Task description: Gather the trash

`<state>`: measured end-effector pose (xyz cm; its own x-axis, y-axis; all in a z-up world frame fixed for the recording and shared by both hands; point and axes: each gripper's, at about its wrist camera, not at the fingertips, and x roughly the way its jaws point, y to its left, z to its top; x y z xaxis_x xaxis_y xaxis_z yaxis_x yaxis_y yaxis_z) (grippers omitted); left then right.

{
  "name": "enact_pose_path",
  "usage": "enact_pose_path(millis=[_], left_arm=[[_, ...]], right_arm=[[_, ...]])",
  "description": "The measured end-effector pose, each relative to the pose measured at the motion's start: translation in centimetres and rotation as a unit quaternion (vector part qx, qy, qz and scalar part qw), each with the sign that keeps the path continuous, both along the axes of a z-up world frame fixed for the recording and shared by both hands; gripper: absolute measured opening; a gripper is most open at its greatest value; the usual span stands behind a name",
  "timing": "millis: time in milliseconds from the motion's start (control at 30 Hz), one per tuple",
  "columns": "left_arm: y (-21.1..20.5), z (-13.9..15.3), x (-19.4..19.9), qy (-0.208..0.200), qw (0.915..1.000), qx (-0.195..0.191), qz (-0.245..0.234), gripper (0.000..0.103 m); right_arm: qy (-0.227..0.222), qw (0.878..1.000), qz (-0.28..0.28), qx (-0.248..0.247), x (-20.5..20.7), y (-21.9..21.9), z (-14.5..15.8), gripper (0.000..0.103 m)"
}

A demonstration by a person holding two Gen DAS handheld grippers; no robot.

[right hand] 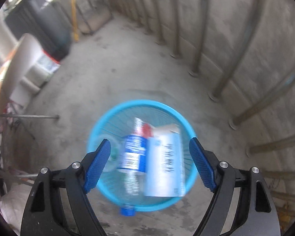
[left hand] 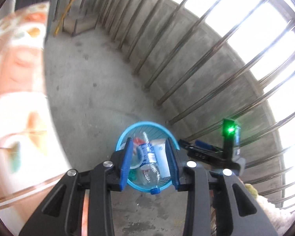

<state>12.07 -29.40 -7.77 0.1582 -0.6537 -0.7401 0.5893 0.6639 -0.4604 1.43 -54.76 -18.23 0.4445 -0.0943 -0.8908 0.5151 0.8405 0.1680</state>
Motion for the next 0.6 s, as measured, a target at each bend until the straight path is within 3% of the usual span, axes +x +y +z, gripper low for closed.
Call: enact_pose_path(millis=[167,233,300,367,500,600], left_arm=[[7.3,5.9,-1.5,-0.081,0.9947,-0.03,0.056,0.058],[10.5,8.2,-2.4,-0.117,0.9881,-0.029,0.095,0.068],[13.0,9.8,-3.3,-0.141,0.9812,-0.03,0.128,0.086],[16.0,11.4,-4.2,-0.167,0.9698,-0.026,0.176,0.096],[20.9,13.4,-5.5,-0.197,0.9506,-0.022,0.239,0.098],[23.7,13.6,-6.7,-0.22,0.938,-0.004,0.268,0.098]], right_arm=[[-0.084,0.993,0.076,-0.015,1.6,5.7,6.8,0.078],[-0.119,0.986,0.108,-0.039,2.0,8.5,9.6,0.083],[-0.155,0.976,0.138,-0.063,2.2,11.6,12.4,0.088],[-0.198,0.962,0.166,-0.089,2.0,15.1,15.3,0.095],[-0.271,0.928,0.214,-0.138,0.8,21.9,19.7,0.095],[-0.302,0.914,0.233,-0.142,0.4,25.6,21.3,0.095]])
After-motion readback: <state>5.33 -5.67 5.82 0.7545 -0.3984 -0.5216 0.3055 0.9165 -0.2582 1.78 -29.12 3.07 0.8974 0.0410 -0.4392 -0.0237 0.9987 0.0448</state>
